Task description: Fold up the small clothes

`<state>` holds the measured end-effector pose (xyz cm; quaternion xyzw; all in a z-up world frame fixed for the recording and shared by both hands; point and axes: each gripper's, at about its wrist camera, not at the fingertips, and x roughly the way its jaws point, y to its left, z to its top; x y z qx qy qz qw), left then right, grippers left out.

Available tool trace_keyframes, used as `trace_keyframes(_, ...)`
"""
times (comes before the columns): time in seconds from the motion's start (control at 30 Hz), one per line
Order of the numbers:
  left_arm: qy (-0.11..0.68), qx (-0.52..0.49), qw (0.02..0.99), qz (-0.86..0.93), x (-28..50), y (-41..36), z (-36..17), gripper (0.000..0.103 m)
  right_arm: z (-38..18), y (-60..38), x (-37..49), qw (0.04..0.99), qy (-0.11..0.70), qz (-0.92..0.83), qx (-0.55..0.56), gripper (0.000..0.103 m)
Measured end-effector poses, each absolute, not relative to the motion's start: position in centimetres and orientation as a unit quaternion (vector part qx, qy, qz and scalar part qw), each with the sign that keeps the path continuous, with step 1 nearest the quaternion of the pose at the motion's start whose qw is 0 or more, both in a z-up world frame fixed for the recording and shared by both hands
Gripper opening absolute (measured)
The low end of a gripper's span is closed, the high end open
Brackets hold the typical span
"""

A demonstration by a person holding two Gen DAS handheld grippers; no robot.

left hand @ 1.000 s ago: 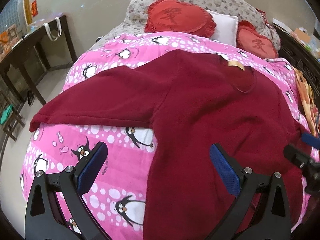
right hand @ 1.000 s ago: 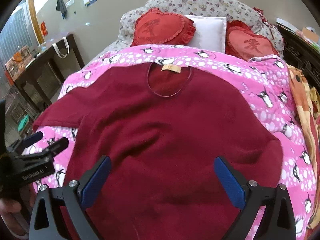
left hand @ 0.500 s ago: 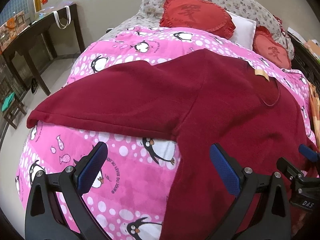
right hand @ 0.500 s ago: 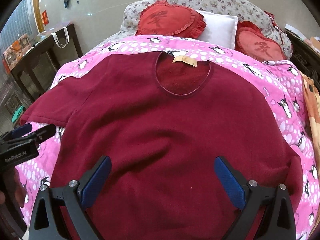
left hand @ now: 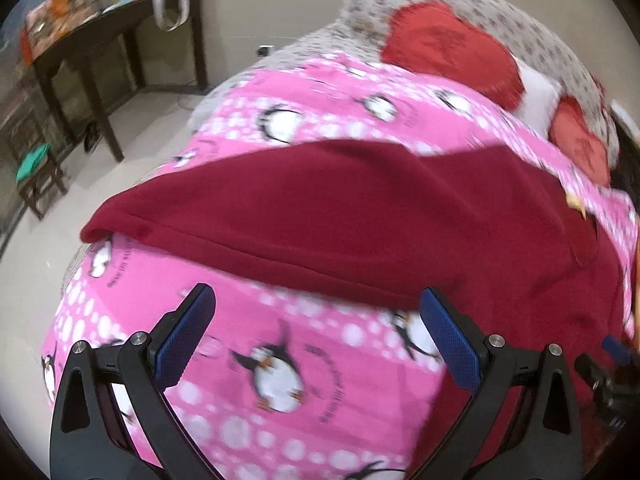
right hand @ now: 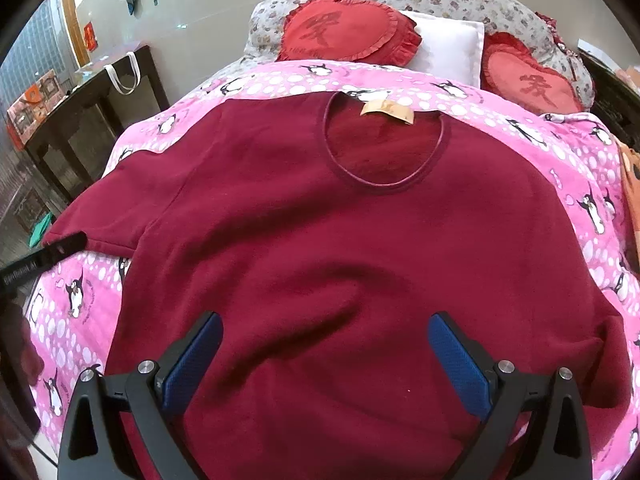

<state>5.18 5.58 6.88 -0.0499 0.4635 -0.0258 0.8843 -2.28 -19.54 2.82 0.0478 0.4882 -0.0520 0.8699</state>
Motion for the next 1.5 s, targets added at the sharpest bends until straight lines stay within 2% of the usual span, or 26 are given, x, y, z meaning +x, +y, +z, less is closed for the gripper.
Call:
trace_keyframes(0.2, 0.473, -0.194, 0.859, 0.036, 7.9, 14.0, 5.9, 0.102, 2.4, -19.2, -2.0, 0.865, 0.497, -0.043, 0.052, 0.102)
trace_keyframes(0.27, 0.473, -0.242, 0.846, 0.054, 8.9, 16.4, 5.1, 0.097, 2.2, -19.3, -1.9, 0.863, 0.501, -0.042, 0.058, 0.102)
trace_keyframes(0.37, 0.481, -0.267, 0.831, 0.080, 10.6, 18.5, 4.1, 0.094, 1.9, -19.2, -1.9, 0.860, 0.506, -0.043, 0.060, 0.102)
trace_keyframes(0.47, 0.482, -0.264, 0.830, 0.095, 12.1, 19.1, 3.5, 0.086, 1.7, -19.2, -1.9, 0.857, 0.510, -0.043, 0.054, 0.102)
trace_keyframes(0.57, 0.486, -0.249, 0.833, 0.091, 13.1, 18.9, 3.1, 0.062, 1.6, -19.3, -1.9, 0.855, 0.514, -0.044, 0.053, 0.102)
trace_keyframes(0.63, 0.489, -0.233, 0.836, 0.088, 13.8, 18.4, 3.2, 0.025, 1.7, -19.5, -1.9, 0.855, 0.514, -0.045, 0.054, 0.102)
trace_keyframes(0.7, 0.488, -0.218, 0.840, 0.090, 13.8, 17.9, 3.8, 0.010, 1.8, -19.6, -1.9, 0.855, 0.514, -0.047, 0.056, 0.102)
trace_keyframes(0.87, 0.420, -0.208, 0.883, 0.030, 12.5, 13.9, 10.1, 0.008, 2.4, -20.5, -2.0, 0.858, 0.506, -0.052, 0.063, 0.102)
trace_keyframes(1.0, 0.383, -0.174, 0.905, -0.071, 10.8, 6.6, 15.0, 0.008, 3.0, -21.7, -2.0, 0.860, 0.501, -0.065, 0.078, 0.102)
trace_keyframes(1.1, 0.381, -0.136, 0.902, -0.153, 9.4, -0.2, 16.6, 0.008, 3.6, -22.9, -2.3, 0.862, 0.494, -0.075, 0.089, 0.102)
trace_keyframes(1.2, 0.399, -0.099, 0.887, -0.213, 8.3, -6.7, 15.9, 0.008, 4.5, -24.4, -2.9, 0.863, 0.487, -0.093, 0.095, 0.102)
trace_keyframes(1.3, 0.427, -0.061, 0.865, -0.255, 6.9, -12.5, 13.0, 0.008, 5.4, -26.4, -3.7, 0.865, 0.479, -0.115, 0.100, 0.102)
trace_keyframes(1.5, 0.493, -0.019, 0.813, -0.309, 4.7, -18.1, 6.3, 0.008, 6.1, -30.9, -5.4, 0.856, 0.474, -0.162, 0.132, 0.102)
